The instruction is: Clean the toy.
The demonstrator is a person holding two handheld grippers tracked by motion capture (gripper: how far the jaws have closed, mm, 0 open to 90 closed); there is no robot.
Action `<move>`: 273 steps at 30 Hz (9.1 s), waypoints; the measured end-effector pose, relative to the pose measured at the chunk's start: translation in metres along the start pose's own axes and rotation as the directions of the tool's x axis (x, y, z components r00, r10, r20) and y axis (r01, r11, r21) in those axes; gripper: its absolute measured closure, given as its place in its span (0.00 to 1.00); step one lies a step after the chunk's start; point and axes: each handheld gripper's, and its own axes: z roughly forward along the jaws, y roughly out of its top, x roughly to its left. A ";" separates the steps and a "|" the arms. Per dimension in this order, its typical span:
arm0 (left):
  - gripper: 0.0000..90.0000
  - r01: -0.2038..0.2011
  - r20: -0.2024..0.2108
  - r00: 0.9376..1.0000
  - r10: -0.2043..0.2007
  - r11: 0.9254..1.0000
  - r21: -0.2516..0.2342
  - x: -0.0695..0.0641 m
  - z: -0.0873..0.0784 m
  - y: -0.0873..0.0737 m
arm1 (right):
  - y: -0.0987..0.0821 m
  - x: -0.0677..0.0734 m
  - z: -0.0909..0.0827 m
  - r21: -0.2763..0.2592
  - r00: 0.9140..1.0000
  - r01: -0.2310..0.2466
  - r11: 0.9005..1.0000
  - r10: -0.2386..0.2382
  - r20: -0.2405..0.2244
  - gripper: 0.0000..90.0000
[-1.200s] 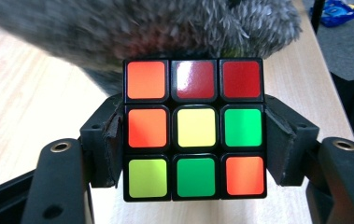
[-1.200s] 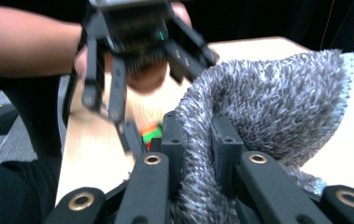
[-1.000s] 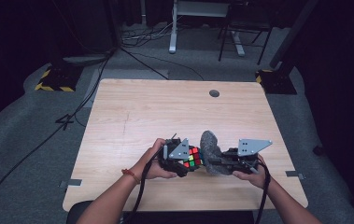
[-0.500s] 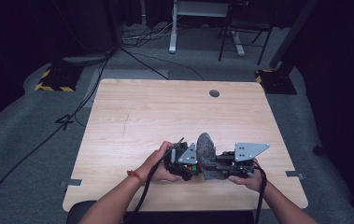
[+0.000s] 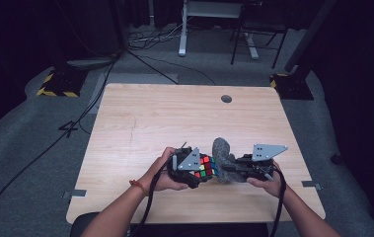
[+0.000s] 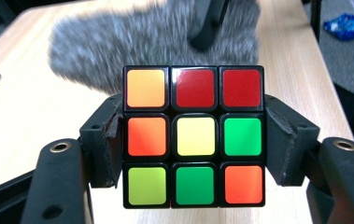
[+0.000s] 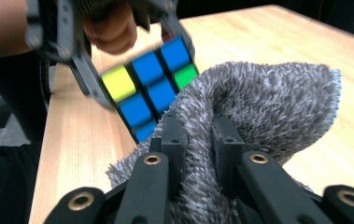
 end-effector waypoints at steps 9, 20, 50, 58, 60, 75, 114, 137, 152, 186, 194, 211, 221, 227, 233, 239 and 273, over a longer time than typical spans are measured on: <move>0.37 -0.009 0.000 1.000 0.009 1.000 0.007 -0.002 0.002 0.000 | -0.004 -0.004 0.002 -0.029 0.996 -0.042 0.999 0.040 -0.082 0.88; 0.37 -0.047 -0.010 0.999 0.048 0.994 0.102 -0.008 0.020 0.001 | 0.014 0.024 0.006 -0.074 0.992 0.046 0.996 -0.055 -0.115 0.88; 0.37 0.034 -0.082 0.996 -0.038 0.998 -0.056 0.013 -0.015 -0.004 | 0.002 -0.005 -0.007 0.027 0.997 -0.050 0.998 0.049 0.067 0.88; 0.37 0.002 -0.056 0.998 -0.005 0.999 -0.052 0.005 -0.008 -0.003 | 0.001 -0.002 -0.001 -0.015 0.993 -0.082 0.997 0.080 -0.086 0.88; 0.37 0.010 -0.042 0.999 -0.013 0.999 -0.051 0.007 -0.008 -0.006 | 0.003 -0.001 -0.005 -0.030 0.992 -0.079 0.996 0.075 -0.102 0.88; 0.36 -0.002 0.044 0.999 0.001 0.999 0.043 0.006 0.013 -0.012 | 0.011 0.011 0.001 -0.053 0.983 -0.028 0.998 0.018 -0.182 0.88; 0.37 -0.007 0.076 0.997 0.011 0.999 -0.048 0.003 -0.013 0.002 | 0.010 0.015 0.000 -0.018 0.998 0.013 1.000 -0.014 -0.057 0.88; 0.37 0.090 -0.092 0.992 -0.084 0.993 0.070 0.036 -0.016 -0.028 | 0.001 -0.005 -0.009 0.020 0.998 0.000 1.000 -0.001 0.056 0.87; 0.37 0.181 -0.079 0.982 -0.169 0.967 0.178 0.046 -0.020 -0.064 | -0.019 -0.030 -0.001 0.165 0.990 -0.071 0.984 0.050 0.129 0.85; 0.32 0.299 -0.056 0.954 -0.293 0.940 0.164 0.049 -0.021 -0.106 | -0.048 -0.054 0.009 0.243 0.982 -0.139 0.960 0.102 0.158 0.73; 0.24 0.301 -0.092 0.953 -0.288 0.938 0.175 0.048 -0.025 -0.104 | -0.045 -0.054 0.004 0.241 0.980 -0.121 0.963 0.077 0.183 0.59; 0.18 0.283 -0.169 0.952 -0.255 0.945 0.166 0.042 -0.045 -0.097 | -0.027 -0.042 0.002 0.272 0.972 -0.089 0.958 0.024 0.232 0.27; 0.18 0.257 -0.227 0.952 -0.207 0.942 0.216 0.030 -0.064 -0.098 | -0.019 -0.032 -0.002 0.299 0.968 -0.052 0.953 -0.026 0.251 0.27; 0.18 0.249 -0.257 0.948 -0.188 0.941 0.229 0.022 -0.076 -0.098 | -0.016 -0.029 -0.011 0.304 0.960 -0.051 0.951 -0.037 0.279 0.27; 0.18 0.268 -0.289 0.937 -0.198 0.936 0.229 0.017 -0.089 -0.105 | -0.025 -0.024 -0.028 0.328 0.950 -0.055 0.943 -0.052 0.309 0.27; 0.18 0.292 -0.316 0.926 -0.206 0.922 0.253 0.012 -0.095 -0.117 | -0.036 -0.019 -0.044 0.332 0.940 -0.059 0.941 -0.059 0.336 0.27; 0.17 0.506 -0.297 0.846 -0.443 0.844 0.180 0.013 -0.097 -0.175 | -0.131 -0.018 -0.117 0.171 0.830 -0.337 0.926 0.207 0.519 0.25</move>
